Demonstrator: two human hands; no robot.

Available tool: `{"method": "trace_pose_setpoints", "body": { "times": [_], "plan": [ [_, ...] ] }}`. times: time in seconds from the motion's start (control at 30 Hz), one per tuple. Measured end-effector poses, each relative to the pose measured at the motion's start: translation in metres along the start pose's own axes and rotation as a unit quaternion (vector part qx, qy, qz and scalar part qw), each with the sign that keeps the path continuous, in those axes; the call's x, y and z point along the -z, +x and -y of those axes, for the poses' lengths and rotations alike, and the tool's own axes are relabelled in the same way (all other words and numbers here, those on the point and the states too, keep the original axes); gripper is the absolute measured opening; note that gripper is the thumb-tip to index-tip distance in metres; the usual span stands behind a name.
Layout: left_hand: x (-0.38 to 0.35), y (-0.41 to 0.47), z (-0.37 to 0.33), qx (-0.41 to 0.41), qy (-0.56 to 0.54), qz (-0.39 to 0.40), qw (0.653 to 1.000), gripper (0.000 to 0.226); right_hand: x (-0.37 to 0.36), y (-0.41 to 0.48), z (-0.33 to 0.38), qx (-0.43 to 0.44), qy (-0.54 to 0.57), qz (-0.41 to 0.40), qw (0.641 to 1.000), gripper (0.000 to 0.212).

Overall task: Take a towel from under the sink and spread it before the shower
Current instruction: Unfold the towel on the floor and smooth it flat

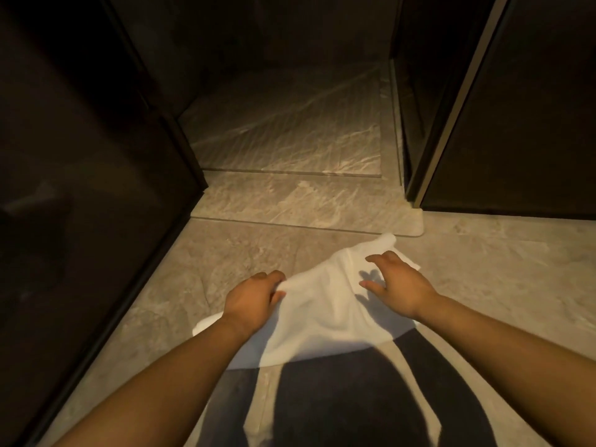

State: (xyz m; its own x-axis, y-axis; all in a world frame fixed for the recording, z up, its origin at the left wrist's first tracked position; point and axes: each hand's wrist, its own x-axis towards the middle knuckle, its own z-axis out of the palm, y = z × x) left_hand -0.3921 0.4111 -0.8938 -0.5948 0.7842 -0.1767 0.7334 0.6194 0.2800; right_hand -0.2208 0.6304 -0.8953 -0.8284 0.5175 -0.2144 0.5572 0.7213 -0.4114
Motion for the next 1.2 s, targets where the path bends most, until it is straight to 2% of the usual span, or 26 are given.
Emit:
{"method": "trace_pose_setpoints", "body": {
  "times": [0.1,0.2,0.3,0.37,0.43,0.57,0.7,0.87,1.2],
  "plan": [
    [-0.01,0.0,0.003,0.011,-0.02,-0.012,1.0,0.029,-0.008,0.012,-0.005,0.002,-0.016,0.036,0.999,0.056],
    [-0.018,-0.004,0.005,0.022,-0.042,-0.031,0.998,0.027,-0.031,0.008,-0.007,-0.007,0.019,0.045,0.999,0.056],
    [-0.02,-0.006,0.008,0.023,-0.046,-0.035,0.998,0.027,-0.062,0.002,-0.005,-0.072,0.021,0.067,0.995,0.057],
    [-0.019,-0.008,0.01,0.025,-0.045,-0.036,0.998,0.032,-0.076,0.003,-0.005,-0.113,0.0,0.104,0.988,0.066],
    [-0.018,-0.009,0.011,0.023,-0.039,-0.037,0.998,0.035,-0.084,0.006,-0.008,-0.1,-0.02,0.117,0.988,0.072],
    [-0.02,-0.008,0.013,0.023,-0.048,-0.042,0.998,0.036,-0.094,0.01,-0.016,-0.096,-0.001,0.081,0.992,0.07],
    [-0.025,-0.007,0.019,0.031,-0.045,-0.038,0.998,0.038,-0.104,0.01,-0.022,-0.089,-0.029,0.06,0.994,0.07],
    [-0.031,-0.005,0.023,0.031,-0.047,-0.041,0.998,0.04,-0.108,0.002,-0.027,-0.037,-0.077,0.016,0.996,0.065],
    [-0.031,-0.016,0.023,0.036,-0.057,0.001,0.998,0.039,-0.104,0.001,-0.037,-0.01,-0.058,0.04,0.997,0.06]
  ]
}}
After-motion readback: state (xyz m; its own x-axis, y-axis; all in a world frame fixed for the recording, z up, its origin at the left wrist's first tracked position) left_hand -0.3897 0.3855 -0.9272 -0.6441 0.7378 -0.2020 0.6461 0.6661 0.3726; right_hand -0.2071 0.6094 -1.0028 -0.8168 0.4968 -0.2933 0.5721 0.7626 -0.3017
